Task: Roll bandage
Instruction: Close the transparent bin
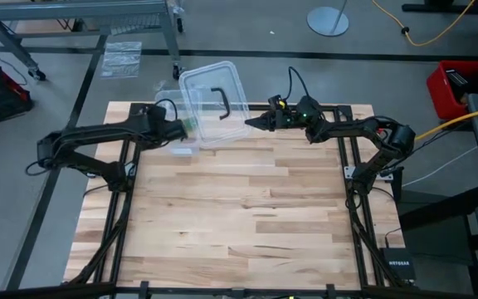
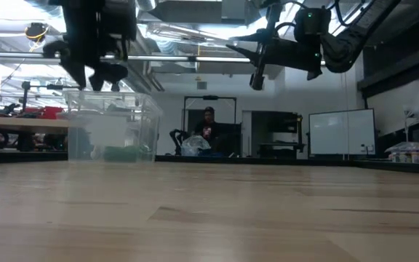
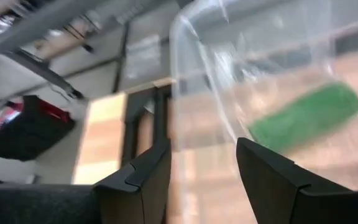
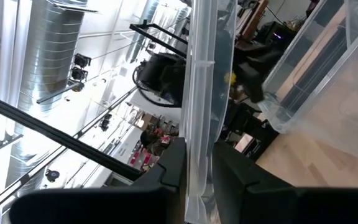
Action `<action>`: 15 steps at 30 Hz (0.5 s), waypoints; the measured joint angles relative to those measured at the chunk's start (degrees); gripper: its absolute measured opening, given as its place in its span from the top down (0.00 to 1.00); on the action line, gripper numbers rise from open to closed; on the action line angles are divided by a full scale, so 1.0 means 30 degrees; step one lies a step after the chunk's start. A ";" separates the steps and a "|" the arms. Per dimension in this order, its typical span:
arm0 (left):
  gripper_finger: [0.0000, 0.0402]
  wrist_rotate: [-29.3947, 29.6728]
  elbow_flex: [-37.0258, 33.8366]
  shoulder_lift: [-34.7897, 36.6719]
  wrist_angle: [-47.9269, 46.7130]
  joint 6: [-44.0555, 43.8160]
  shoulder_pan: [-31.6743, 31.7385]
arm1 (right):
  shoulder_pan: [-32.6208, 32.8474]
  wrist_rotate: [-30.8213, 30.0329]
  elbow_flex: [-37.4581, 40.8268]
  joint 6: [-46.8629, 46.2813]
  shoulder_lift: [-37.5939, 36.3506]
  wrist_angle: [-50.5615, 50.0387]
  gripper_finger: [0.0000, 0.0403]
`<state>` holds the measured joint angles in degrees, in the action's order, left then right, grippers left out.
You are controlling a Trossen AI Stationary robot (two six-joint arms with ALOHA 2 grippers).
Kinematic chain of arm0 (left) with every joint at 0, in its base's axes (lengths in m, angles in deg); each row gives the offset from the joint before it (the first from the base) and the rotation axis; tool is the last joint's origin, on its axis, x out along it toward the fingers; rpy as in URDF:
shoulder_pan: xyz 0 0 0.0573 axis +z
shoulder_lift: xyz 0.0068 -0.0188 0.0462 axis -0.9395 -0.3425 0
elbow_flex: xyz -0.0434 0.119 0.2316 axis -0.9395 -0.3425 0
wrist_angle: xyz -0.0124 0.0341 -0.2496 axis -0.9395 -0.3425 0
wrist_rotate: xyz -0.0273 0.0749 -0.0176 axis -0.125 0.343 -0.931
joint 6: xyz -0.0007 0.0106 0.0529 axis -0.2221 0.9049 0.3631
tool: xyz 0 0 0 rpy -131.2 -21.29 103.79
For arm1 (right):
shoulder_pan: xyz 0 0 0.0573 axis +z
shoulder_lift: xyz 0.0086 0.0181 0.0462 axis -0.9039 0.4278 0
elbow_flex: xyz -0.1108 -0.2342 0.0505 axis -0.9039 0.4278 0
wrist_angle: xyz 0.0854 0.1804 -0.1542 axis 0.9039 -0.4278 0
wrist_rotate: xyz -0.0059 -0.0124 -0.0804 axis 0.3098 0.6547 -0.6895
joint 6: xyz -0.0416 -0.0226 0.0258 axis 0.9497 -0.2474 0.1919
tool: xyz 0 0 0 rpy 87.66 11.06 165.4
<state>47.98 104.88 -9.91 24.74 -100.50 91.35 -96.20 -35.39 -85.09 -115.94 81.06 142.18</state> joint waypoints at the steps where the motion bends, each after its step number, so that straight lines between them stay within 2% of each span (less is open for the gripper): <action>1: 0.56 -0.0497 -0.0393 -0.0001 0.0772 0.0576 0.0202 | 0.0000 -0.0007 0.0000 0.0000 0.0000 0.0000 0.87; 9: 0.56 -0.4741 -0.2573 -0.0462 1.0081 0.5351 0.1177 | 0.0000 -0.0217 0.0006 -0.0037 0.0000 0.0240 0.87; 15: 0.56 -0.8204 -0.2756 -0.2658 1.4383 0.6639 0.1283 | -0.0001 -0.0330 0.0007 -0.0538 0.0000 0.1895 0.87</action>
<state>23.37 96.61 -17.89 67.89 -80.58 95.20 -96.20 -36.38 -85.07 -117.56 81.06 147.86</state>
